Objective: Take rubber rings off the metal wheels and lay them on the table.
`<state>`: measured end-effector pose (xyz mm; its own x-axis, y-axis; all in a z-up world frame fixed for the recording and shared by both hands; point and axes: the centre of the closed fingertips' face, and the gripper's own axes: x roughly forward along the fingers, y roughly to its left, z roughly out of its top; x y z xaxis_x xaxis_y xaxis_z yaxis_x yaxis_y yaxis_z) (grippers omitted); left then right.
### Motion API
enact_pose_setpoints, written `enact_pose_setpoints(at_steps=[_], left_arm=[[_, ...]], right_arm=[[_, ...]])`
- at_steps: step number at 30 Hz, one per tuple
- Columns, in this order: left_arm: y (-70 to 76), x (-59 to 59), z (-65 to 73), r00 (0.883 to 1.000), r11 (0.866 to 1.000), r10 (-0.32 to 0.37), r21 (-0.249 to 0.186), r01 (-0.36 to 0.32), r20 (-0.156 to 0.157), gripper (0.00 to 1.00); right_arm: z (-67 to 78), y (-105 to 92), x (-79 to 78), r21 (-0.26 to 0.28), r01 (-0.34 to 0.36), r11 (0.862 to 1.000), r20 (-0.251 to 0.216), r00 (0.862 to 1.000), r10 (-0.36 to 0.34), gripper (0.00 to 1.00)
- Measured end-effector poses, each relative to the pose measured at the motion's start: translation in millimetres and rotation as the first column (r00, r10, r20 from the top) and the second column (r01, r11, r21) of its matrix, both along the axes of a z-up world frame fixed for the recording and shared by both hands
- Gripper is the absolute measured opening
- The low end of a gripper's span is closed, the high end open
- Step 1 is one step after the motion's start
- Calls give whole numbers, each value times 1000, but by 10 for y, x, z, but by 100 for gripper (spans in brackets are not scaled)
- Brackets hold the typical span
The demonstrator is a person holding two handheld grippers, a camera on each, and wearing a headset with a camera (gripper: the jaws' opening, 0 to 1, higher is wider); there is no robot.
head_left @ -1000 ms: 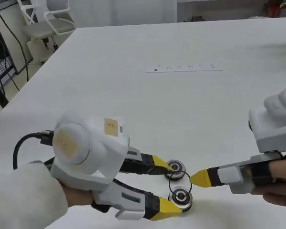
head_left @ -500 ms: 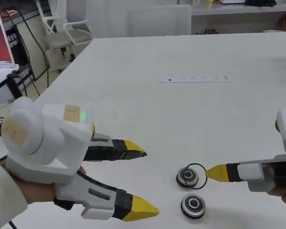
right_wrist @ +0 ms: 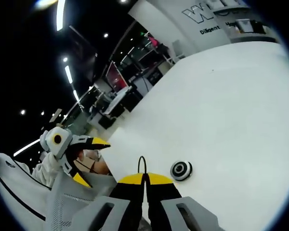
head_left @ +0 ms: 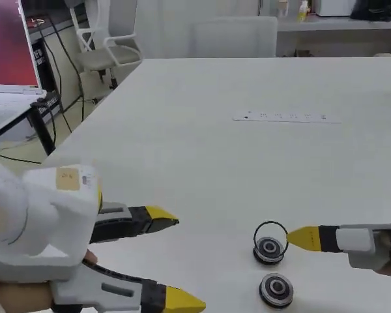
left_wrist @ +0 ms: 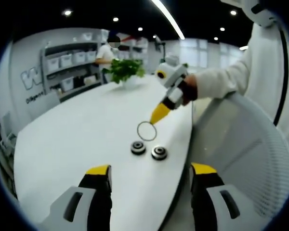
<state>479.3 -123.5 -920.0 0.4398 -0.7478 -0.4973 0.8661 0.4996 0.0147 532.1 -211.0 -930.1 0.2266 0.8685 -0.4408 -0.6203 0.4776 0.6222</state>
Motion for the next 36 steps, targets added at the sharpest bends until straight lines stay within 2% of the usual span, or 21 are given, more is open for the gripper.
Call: enact_pose_setpoints(at_steps=[4, 8, 12, 18, 22, 26, 29, 32, 36], left_arm=[[2, 24, -48, 1000, 1000, 10, 17, -10, -4, 68], [5, 36, -49, 1000, 1000, 13, 14, -13, 2, 68], [10, 54, -86, 1000, 999, 24, 29, -24, 11, 68], [-3, 24, -133, 1000, 999, 7, 53, -8, 7, 69], [22, 25, -166, 1000, 997, 4, 81, -5, 17, 69], [39, 35, -162, 1000, 996, 8, 87, -11, 30, 68], [57, 46, -163, 999, 996, 14, 92, -17, 39, 68], [67, 40, -187, 999, 994, 13, 107, -17, 38, 68], [70, 27, -213, 999, 991, -3, 135, -4, 50, 67]], right_arm=[[-13, 57, -42, -11, -15, 1000, 10, 1000, 15, 0], [-45, 117, -90, -31, -35, 999, 16, 999, 36, 0], [-72, 172, -137, -44, -52, 998, 16, 998, 52, 0], [-153, 279, -224, -87, -87, 992, 25, 996, 90, 0], [-235, 328, -255, -123, -100, 987, 30, 994, 105, 0], [-303, 385, -233, -103, -74, 992, -4, 997, 74, 0], [-442, 413, -266, -163, -98, 982, 0, 995, 100, 0], [-600, 457, -310, -227, -142, 964, 11, 989, 148, 0], [-700, 528, -324, -251, -163, 954, 13, 985, 172, 0]])
